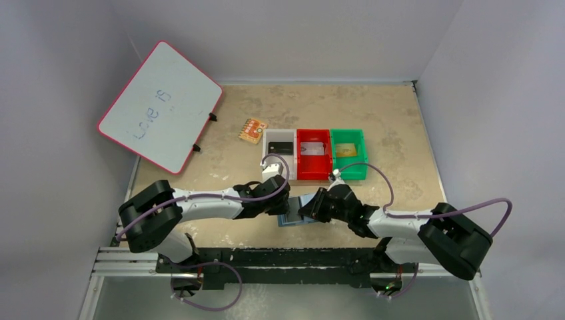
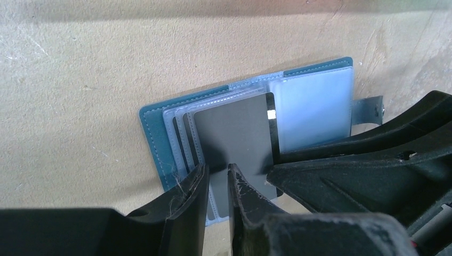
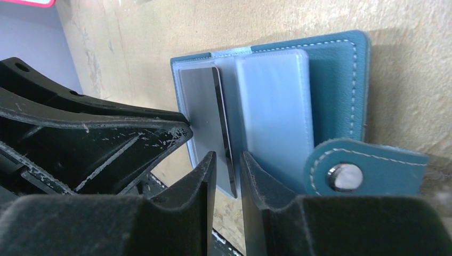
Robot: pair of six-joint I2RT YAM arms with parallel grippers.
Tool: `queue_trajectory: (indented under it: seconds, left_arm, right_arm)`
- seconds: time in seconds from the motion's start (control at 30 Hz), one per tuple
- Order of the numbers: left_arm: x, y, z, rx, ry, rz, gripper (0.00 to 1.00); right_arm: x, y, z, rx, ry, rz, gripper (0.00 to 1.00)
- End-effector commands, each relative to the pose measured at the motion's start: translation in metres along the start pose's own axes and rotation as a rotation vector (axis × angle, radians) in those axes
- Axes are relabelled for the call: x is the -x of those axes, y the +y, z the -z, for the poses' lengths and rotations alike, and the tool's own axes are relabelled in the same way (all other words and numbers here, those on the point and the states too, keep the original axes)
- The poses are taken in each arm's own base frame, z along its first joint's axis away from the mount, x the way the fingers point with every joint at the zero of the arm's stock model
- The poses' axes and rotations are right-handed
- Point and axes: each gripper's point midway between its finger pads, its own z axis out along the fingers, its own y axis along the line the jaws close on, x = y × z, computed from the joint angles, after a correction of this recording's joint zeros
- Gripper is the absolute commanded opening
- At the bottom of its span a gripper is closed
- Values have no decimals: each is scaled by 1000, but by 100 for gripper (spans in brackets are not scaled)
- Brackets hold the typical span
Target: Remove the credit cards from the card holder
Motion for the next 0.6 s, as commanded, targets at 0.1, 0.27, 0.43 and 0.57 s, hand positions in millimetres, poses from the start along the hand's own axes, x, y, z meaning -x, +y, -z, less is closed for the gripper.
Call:
queue_trajectory:
  seconds: [0.1, 0.27, 0.43, 0.57]
  left_arm:
    - [-10, 21, -3, 87, 4, -60, 17]
    - [-9, 26, -1, 120, -5, -75, 15]
    - [-10, 30, -1, 143, -1, -94, 14]
    - [-10, 29, -2, 146, 1, -101, 12]
  right_arm:
    - [2, 10, 0, 62, 0, -41, 20]
    - [4, 8, 0, 58, -3, -51, 16]
    - [4, 5, 0, 48, -5, -59, 22]
    - [5, 4, 1, 50, -8, -62, 21]
